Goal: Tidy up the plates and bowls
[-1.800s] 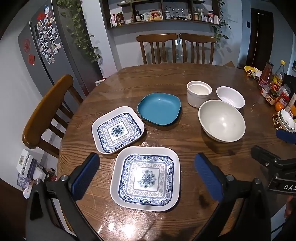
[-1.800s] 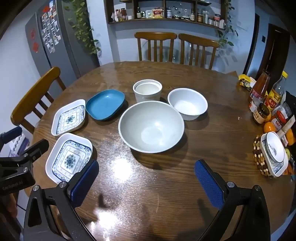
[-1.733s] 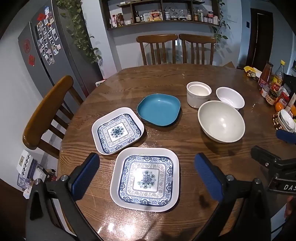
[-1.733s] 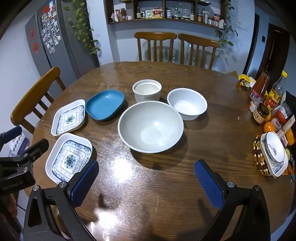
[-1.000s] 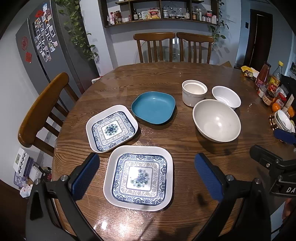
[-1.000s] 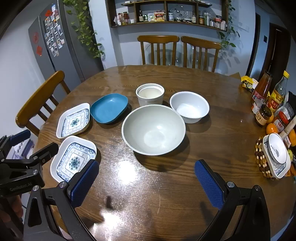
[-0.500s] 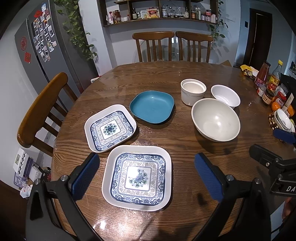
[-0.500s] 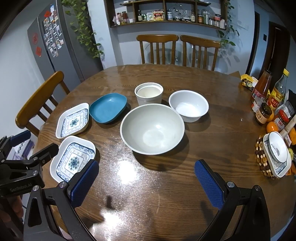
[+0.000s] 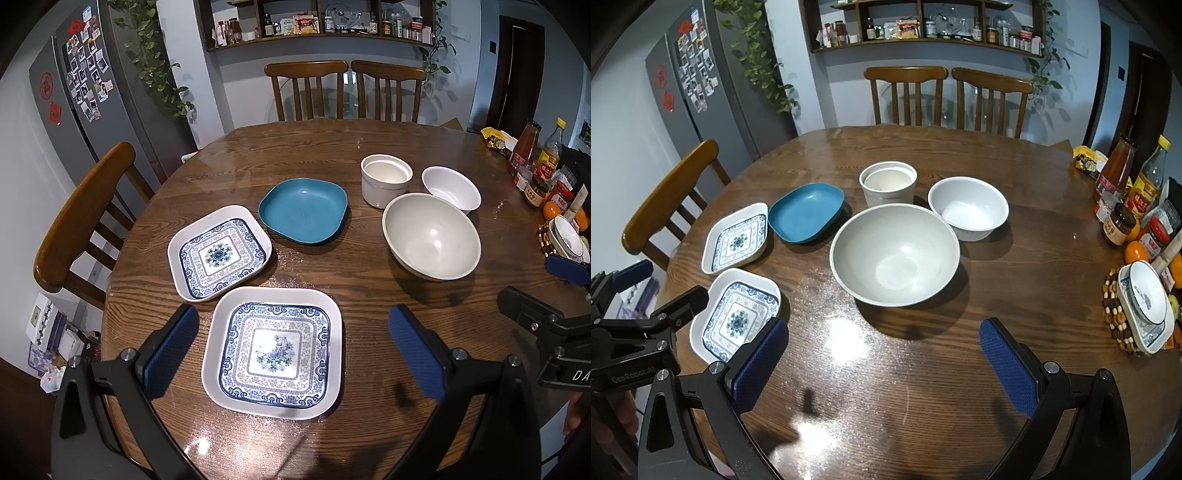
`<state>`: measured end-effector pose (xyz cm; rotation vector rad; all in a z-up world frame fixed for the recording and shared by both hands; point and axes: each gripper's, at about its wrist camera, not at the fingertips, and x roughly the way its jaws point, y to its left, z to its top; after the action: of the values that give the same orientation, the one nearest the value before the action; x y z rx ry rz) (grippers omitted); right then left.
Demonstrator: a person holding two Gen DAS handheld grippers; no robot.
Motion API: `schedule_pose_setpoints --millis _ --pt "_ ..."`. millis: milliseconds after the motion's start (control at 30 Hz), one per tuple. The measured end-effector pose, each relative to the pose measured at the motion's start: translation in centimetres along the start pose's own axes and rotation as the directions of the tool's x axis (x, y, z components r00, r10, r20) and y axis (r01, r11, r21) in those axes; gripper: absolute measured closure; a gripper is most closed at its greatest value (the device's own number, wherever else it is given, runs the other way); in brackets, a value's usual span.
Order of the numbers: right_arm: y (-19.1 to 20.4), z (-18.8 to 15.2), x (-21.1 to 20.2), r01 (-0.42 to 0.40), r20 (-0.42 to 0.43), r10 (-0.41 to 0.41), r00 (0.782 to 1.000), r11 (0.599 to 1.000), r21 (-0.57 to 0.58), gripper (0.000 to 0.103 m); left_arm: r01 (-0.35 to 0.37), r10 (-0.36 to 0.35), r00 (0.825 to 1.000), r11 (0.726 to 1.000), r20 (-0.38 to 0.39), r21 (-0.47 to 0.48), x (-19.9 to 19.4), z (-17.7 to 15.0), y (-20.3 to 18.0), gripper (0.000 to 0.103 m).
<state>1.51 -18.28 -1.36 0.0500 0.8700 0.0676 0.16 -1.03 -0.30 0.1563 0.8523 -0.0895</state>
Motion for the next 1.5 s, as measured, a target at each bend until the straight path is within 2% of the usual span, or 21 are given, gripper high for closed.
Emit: schedule_pose_setpoints --millis 1000,1067,1167,1233,1500 --pt "0.1 -0.4 0.6 -0.014 -0.017 0.014 1.0 1.0 -0.001 0.0 0.005 -0.005 1.0 1.0 -0.026 -0.001 0.5 -0.1 -0.1 0.001" --pt "0.0 -0.4 0.7 -0.018 -0.018 0.018 1.0 1.0 0.001 0.0 0.022 -0.023 0.999 1.0 -0.033 -0.01 0.7 -0.1 0.0 0.001" --pt "-0.1 -0.5 1.1 -0.032 -0.028 0.032 0.999 0.999 0.013 0.0 0.103 -0.106 0.993 0.994 -0.053 -0.047 1.4 -0.1 0.1 0.001" --pt "-0.4 -0.6 1.6 -0.043 -0.045 0.044 0.998 0.999 0.033 0.0 0.127 -0.131 0.989 0.99 -0.07 -0.062 1.9 -0.1 0.0 0.001" --pt "-1.1 -0.6 2.4 -0.069 -0.08 0.075 0.994 0.995 0.07 0.0 0.11 -0.117 0.987 0.992 -0.107 -0.063 2.7 -0.5 0.1 0.001"
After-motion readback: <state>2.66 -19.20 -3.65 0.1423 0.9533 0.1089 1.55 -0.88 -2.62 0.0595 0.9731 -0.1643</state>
